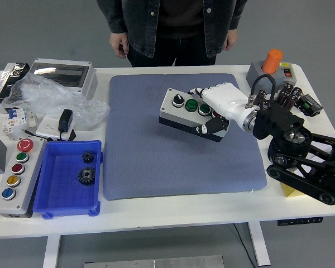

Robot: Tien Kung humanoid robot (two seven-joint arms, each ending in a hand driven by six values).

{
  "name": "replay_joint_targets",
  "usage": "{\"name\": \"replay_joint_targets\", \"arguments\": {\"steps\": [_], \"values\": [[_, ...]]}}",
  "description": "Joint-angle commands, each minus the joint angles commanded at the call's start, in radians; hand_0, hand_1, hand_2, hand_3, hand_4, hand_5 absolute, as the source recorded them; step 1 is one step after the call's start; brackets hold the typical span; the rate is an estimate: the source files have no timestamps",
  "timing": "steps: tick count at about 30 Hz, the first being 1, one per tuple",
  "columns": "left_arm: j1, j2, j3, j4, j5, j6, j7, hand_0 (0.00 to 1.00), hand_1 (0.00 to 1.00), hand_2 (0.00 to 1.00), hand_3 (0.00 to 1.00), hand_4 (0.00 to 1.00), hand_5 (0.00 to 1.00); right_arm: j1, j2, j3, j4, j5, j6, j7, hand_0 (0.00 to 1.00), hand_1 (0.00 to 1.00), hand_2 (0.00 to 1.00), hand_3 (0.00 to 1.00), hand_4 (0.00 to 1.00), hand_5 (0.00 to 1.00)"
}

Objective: Pick up the button,place it on the desk,press the button,press the button

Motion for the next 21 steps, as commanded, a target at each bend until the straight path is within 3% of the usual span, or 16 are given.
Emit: {"name": "replay_joint_targets", "arguments": {"steps": [1, 6, 7, 9, 21], "values": [[0.0, 0.0, 0.0, 0.0, 0.0, 0.0, 0.0, 0.711, 0.757, 0.694, 0.725, 0.781, 0.445, 0.011, -0.005, -0.016, 0.003, 0.002, -0.001, 0.013, 0.496, 0.633, 0.602, 0.579, 0.673, 0.002], [-0.003, 0.002, 0.0, 0.0, -0.001, 0.002, -0.001, 0.711, 0.757, 0.694, 0.725, 0.781, 0.445, 0.051, -0.02, -0.085, 0.01, 0.007, -0.002, 0.048, 0.496, 0.633, 0.602, 0.579, 0.673, 0.002], [-0.004, 0.002, 0.0, 0.0, -0.001, 0.002, -0.001, 0.71, 0.758, 0.694, 0.725, 0.782, 0.448, 0.058, -0.021, -0.097, 0.009, 0.005, -0.003, 0.052, 0.568, 0.642, 0.602, 0.587, 0.704, 0.002], [-0.005, 0.002, 0.0, 0.0, -0.001, 0.002, -0.001, 0.71, 0.758, 0.694, 0.725, 0.782, 0.448, 0.065, -0.019, -0.111, 0.005, 0.005, -0.006, 0.055, 0.568, 0.642, 0.602, 0.587, 0.704, 0.002], [-0.009, 0.003, -0.001, -0.001, -0.001, 0.005, -0.006, 0.71, 0.758, 0.694, 0.73, 0.781, 0.45, 0.093, 0.016, -0.183, -0.071, 0.009, -0.039, 0.104, 0.637, 0.655, 0.609, 0.618, 0.701, 0.002]]}}
